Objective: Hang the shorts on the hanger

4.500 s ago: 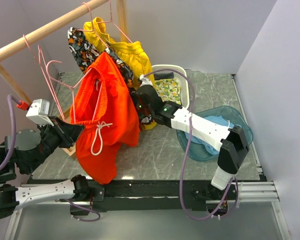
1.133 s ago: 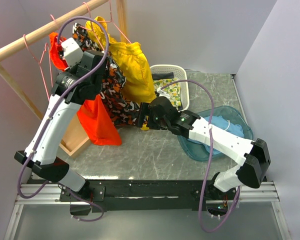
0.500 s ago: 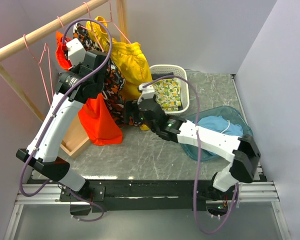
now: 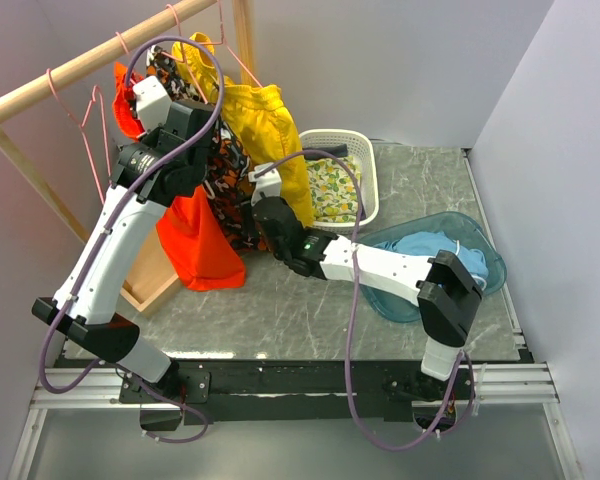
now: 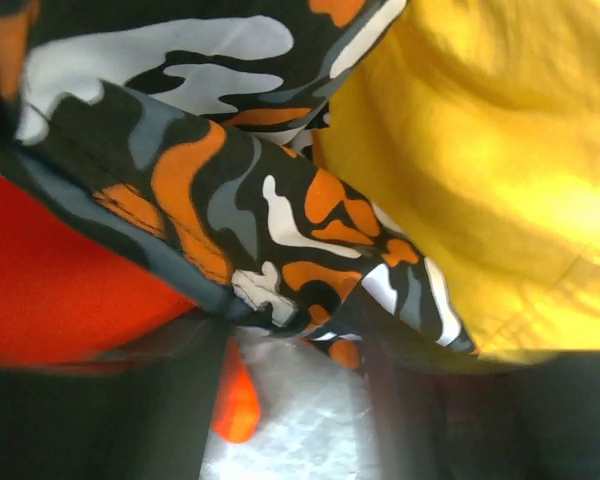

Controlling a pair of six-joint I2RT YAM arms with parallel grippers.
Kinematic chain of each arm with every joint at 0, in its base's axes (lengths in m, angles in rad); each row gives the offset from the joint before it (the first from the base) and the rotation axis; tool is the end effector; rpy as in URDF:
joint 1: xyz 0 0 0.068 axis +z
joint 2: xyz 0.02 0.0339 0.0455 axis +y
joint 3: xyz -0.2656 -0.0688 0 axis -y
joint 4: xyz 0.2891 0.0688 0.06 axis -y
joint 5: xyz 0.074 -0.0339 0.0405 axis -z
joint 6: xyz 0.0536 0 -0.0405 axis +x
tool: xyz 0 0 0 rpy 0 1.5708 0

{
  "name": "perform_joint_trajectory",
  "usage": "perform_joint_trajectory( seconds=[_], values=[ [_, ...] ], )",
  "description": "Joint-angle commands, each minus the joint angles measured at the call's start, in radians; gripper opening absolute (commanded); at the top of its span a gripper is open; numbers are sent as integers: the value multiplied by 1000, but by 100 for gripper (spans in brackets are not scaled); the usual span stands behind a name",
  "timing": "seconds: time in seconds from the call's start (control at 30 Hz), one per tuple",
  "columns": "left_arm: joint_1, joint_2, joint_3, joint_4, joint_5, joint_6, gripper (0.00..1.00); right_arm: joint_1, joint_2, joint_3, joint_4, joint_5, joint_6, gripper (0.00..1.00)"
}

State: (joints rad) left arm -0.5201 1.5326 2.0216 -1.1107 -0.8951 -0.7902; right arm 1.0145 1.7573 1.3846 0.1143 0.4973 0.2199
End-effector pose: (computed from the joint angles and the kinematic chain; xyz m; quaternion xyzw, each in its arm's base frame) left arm 0.3022 -0.1249 0.5051 -0.3039 0.7680 0.0543 0.5612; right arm 0.2738 0.3919 0.2942 -0.1587 0.7662 0.1832 0.5951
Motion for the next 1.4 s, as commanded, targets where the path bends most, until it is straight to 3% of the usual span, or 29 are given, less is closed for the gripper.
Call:
perform_joint_trajectory(
  seconds=[0.0, 0.03, 0.13, 0.43, 0.87, 0.9, 0.97, 1.03, 1.13, 1.37],
  values=[
    [6, -34, 39, 55, -31, 31, 1, 1, -5, 37, 73, 98, 4, 32],
    [6, -34, 40, 54, -37, 29, 1, -1, -8, 36, 67, 119, 10, 13],
    [8, -38, 34, 51, -45, 29, 1, -5, -38, 22, 41, 215, 29, 0],
    [9, -43, 29, 51, -56, 28, 1, -89, -197, -54, -107, 316, 160, 0],
    [15, 26, 63, 77, -36, 34, 3, -134, -245, -78, -192, 195, 219, 0],
    [14, 26, 60, 83, -27, 37, 5, -134, -246, -78, -199, 188, 217, 0],
    [14, 18, 45, 113, 13, 54, 25, -134, -249, -73, -208, 159, 220, 0],
    [14, 2, 32, 135, 41, 72, 46, -134, -254, -75, -214, 127, 222, 6],
    [12, -25, 13, 143, 88, 94, 67, -133, -271, -90, -208, 81, 226, 15],
    [11, -126, -75, 190, 300, 164, 99, -133, -303, -114, -208, -14, 248, 32]
  ],
)
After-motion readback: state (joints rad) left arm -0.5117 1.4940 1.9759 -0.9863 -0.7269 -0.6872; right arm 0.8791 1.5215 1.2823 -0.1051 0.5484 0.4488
